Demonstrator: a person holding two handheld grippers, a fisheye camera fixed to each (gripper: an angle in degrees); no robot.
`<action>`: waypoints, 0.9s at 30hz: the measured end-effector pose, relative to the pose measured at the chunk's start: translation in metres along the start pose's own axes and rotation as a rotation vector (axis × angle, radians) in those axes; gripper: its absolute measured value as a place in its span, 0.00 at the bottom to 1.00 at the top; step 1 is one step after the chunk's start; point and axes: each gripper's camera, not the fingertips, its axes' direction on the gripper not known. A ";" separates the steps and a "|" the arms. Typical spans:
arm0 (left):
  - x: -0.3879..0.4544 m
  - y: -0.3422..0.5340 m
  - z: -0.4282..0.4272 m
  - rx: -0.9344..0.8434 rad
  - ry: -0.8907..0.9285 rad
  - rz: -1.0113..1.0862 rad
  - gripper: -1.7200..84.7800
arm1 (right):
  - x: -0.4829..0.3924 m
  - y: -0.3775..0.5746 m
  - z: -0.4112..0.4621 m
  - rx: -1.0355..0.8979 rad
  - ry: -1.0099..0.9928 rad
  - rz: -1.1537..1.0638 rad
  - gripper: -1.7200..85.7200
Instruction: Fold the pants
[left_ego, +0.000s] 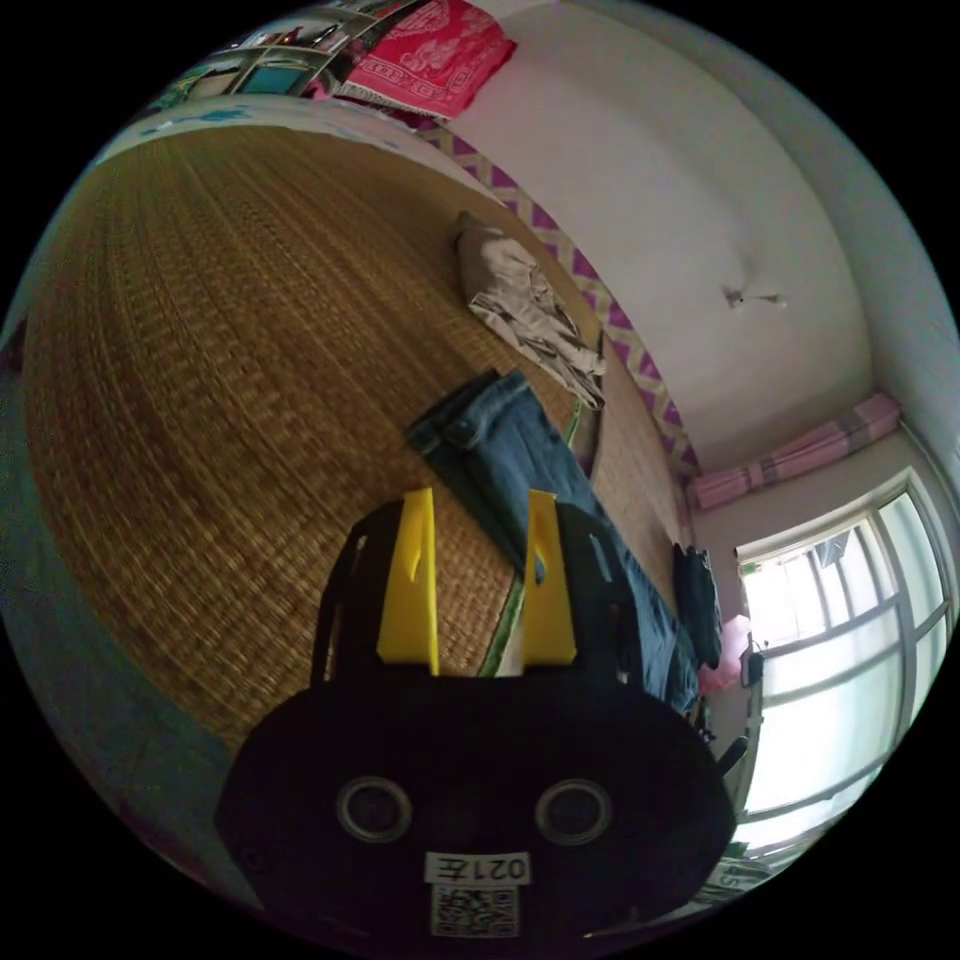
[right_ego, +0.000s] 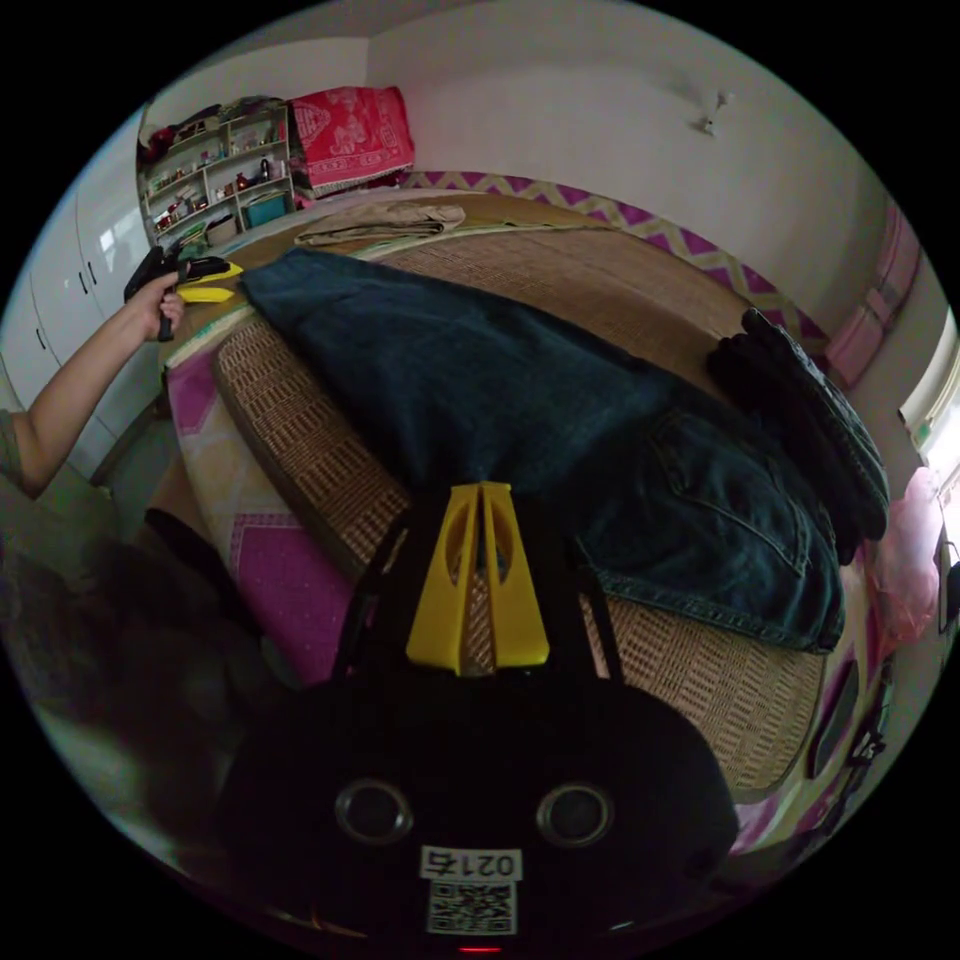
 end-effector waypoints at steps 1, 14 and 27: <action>0.006 0.002 0.005 -0.006 -0.018 0.004 0.18 | -0.002 0.002 0.003 -0.001 0.008 0.001 0.01; 0.032 0.043 0.054 0.058 0.150 -0.120 0.01 | 0.024 0.025 0.014 0.016 -0.116 0.098 0.01; 0.412 0.261 0.062 0.164 0.112 0.808 0.01 | 0.097 0.103 -0.066 0.313 -0.161 0.274 0.01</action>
